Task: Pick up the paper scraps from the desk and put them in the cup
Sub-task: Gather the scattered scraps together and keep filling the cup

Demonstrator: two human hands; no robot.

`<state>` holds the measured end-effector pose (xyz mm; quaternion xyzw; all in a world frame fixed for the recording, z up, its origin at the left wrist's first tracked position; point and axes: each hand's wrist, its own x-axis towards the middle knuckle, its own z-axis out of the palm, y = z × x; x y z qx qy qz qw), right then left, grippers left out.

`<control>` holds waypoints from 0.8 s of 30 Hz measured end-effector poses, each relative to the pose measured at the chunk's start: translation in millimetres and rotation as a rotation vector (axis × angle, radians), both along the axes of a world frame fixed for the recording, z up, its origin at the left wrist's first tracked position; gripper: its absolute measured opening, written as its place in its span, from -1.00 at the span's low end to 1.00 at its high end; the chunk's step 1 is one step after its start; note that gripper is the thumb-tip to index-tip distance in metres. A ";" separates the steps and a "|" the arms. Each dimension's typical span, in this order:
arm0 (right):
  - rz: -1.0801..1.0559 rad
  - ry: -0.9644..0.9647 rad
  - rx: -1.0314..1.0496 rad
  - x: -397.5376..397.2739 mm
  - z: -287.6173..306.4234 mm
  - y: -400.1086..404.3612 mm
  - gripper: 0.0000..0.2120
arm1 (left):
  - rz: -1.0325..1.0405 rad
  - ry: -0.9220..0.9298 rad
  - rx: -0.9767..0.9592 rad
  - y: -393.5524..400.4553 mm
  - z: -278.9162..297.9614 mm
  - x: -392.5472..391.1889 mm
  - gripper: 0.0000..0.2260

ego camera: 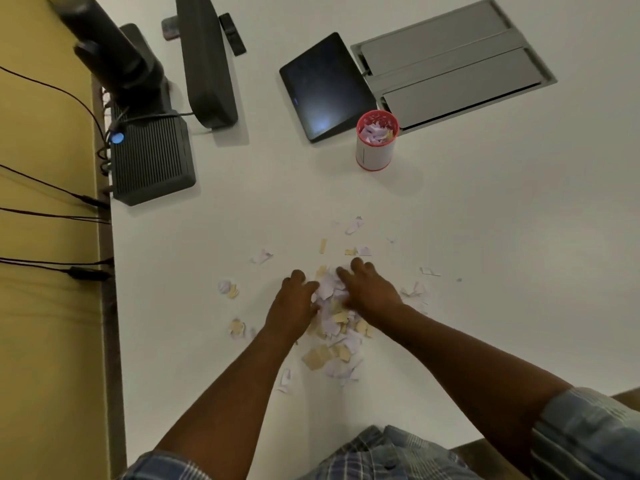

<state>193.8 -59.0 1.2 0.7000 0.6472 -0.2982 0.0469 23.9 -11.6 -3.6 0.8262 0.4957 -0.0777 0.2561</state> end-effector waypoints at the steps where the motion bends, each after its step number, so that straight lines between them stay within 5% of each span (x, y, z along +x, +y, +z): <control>1: 0.046 -0.029 0.019 -4.2 -0.6 -0.5 -0.44 | 0.014 -0.017 0.004 -1.5 0.4 0.8 -0.74; 8: 0.192 -0.087 0.139 -10.4 -1.3 -15.9 -0.89 | 0.045 -0.081 0.007 -9.4 0.3 -5.0 -0.88; 24: -0.480 0.400 0.456 78.1 55.9 18.9 -0.84 | 0.303 -0.392 0.053 39.2 25.5 2.4 -0.95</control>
